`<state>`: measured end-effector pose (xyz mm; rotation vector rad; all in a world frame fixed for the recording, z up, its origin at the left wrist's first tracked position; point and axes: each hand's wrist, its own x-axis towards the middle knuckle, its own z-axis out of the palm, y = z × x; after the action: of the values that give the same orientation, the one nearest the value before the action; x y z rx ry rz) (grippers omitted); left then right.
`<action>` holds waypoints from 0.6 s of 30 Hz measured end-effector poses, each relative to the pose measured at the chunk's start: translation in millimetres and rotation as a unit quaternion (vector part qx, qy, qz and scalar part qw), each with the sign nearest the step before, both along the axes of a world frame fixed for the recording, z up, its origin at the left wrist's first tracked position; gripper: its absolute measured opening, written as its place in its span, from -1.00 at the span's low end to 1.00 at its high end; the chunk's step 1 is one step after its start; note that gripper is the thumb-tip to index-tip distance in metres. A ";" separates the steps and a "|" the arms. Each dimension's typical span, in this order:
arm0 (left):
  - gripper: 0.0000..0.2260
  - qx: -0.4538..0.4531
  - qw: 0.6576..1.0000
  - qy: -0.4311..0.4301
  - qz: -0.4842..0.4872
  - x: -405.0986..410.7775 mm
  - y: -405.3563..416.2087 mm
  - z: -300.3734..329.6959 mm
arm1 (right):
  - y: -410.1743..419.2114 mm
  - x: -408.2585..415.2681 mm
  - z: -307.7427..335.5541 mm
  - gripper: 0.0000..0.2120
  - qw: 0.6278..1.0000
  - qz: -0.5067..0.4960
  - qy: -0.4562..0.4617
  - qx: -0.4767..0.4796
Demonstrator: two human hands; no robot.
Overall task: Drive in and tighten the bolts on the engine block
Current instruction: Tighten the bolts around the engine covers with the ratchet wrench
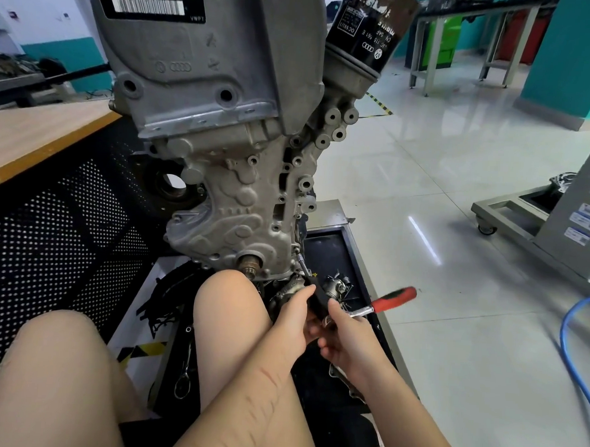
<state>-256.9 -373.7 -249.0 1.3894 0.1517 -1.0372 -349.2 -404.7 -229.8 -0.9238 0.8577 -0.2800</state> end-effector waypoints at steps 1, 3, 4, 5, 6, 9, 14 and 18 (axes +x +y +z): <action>-0.75 0.008 1.000 -0.008 -0.002 0.4 0.1 -1.7 | -0.7 -0.4 0.5 -0.74 0.999 -0.002 -0.012 0.040; -0.77 0.020 1.000 -0.020 -0.003 0.4 -0.7 -4.5 | -1.7 -0.9 1.0 -0.73 0.996 -0.004 -0.021 0.083; -0.78 0.022 0.999 -0.023 -0.002 0.5 -1.0 -4.8 | -1.6 -0.6 1.1 -0.73 0.996 -0.005 -0.022 0.089; -0.79 0.025 0.999 -0.027 -0.001 0.7 -1.4 -5.2 | -1.7 -0.2 0.9 -0.73 0.996 -0.007 -0.021 0.087; -0.79 0.028 0.999 -0.030 -0.001 0.5 -1.2 -5.0 | -1.2 0.1 0.4 -0.72 0.997 -0.008 -0.019 0.078; -0.78 0.026 0.999 -0.031 -0.001 1.3 -0.7 -5.3 | 0.1 1.5 -1.0 -0.71 1.000 -0.005 0.000 0.017; -0.80 0.002 1.000 -0.026 0.015 0.7 1.1 -3.4 | 1.9 5.7 -5.6 -0.76 0.975 0.013 0.072 -0.209; -0.78 0.006 0.998 -0.061 0.022 0.8 1.5 -7.5 | 4.5 7.4 -13.0 -0.70 0.917 0.066 0.138 -0.370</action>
<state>-256.1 -372.2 -256.5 1.4500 0.0986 -0.9135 -341.8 -400.2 -242.7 -1.7555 0.9554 -0.3703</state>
